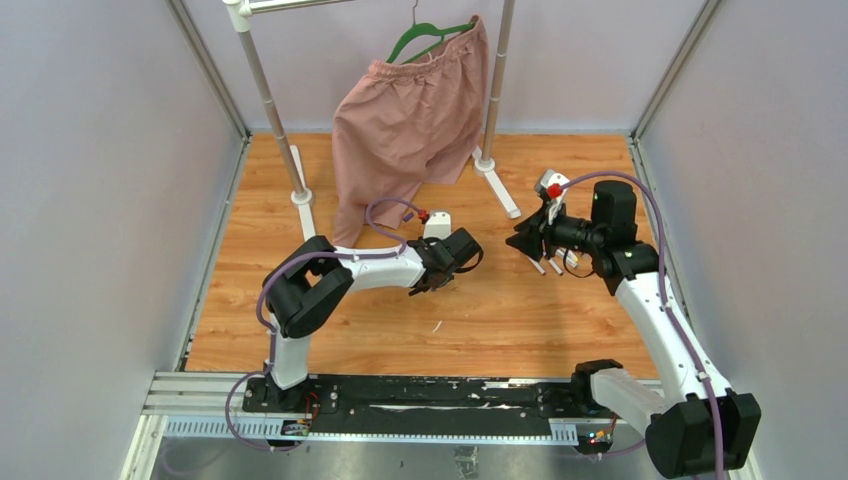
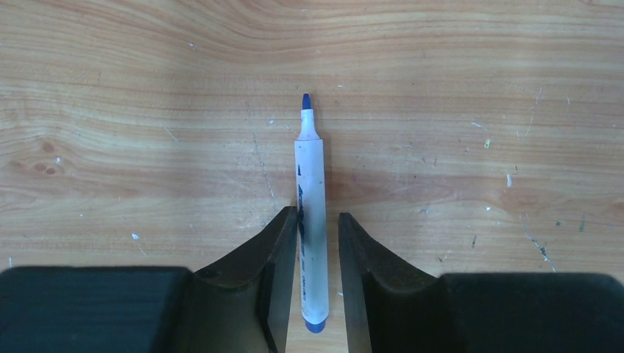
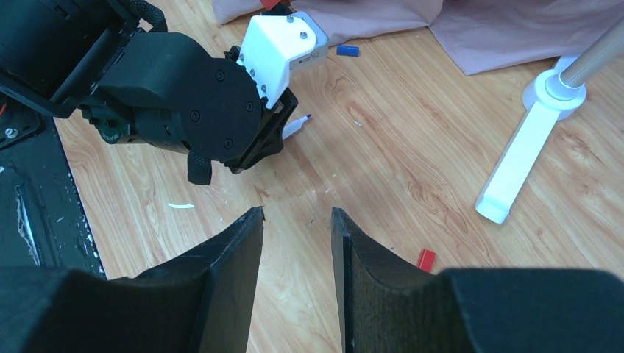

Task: Insert the pens into the pen caps
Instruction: Pick up the pen from the center of the board.

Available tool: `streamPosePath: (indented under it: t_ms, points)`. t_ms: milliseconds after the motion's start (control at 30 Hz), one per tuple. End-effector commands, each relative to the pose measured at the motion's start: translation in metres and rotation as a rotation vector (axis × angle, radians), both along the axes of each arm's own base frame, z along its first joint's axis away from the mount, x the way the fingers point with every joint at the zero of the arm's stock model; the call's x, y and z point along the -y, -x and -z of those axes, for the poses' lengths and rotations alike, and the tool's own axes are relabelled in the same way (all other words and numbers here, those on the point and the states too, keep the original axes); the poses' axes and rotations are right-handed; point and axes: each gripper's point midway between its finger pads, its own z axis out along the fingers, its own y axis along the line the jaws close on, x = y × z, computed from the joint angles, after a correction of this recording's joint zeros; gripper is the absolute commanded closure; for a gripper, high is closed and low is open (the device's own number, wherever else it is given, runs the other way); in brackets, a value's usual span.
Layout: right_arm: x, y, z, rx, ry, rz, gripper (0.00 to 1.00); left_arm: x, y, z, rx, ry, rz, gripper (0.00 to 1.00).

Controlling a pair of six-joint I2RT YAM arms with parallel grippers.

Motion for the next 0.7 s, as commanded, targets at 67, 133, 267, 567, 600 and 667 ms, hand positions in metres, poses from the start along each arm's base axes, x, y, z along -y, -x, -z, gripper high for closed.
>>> streamPosePath:
  t_ms: [67,133,267,567,600,667]
  points:
    - [0.0062,-0.0005,-0.0017,0.016,-0.003,0.019,0.57,-0.0060,0.0052,0.0132,-0.052,-0.026,-0.023,0.67]
    - [0.0066,0.0001,-0.0023,0.016,-0.006,0.019,0.57,-0.0057,0.0054,0.0146,-0.060,-0.035,-0.020,0.71]
    - [0.0079,0.0000,-0.0043,0.018,-0.011,0.024,0.57,-0.0047,0.0054,0.0158,-0.069,-0.044,-0.014,0.90]
    - [0.0099,0.0007,-0.0061,0.014,-0.025,0.026,0.57,-0.0029,0.0034,0.0146,-0.068,-0.047,-0.004,0.90]
    - [0.0097,0.0009,-0.0060,0.013,-0.025,0.025,0.57,-0.0019,0.0030,0.0145,-0.069,-0.047,0.000,0.89]
    - [0.0095,0.0011,-0.0056,0.010,-0.028,0.024,0.57,0.0005,0.0028,0.0159,-0.077,-0.051,0.012,0.86]
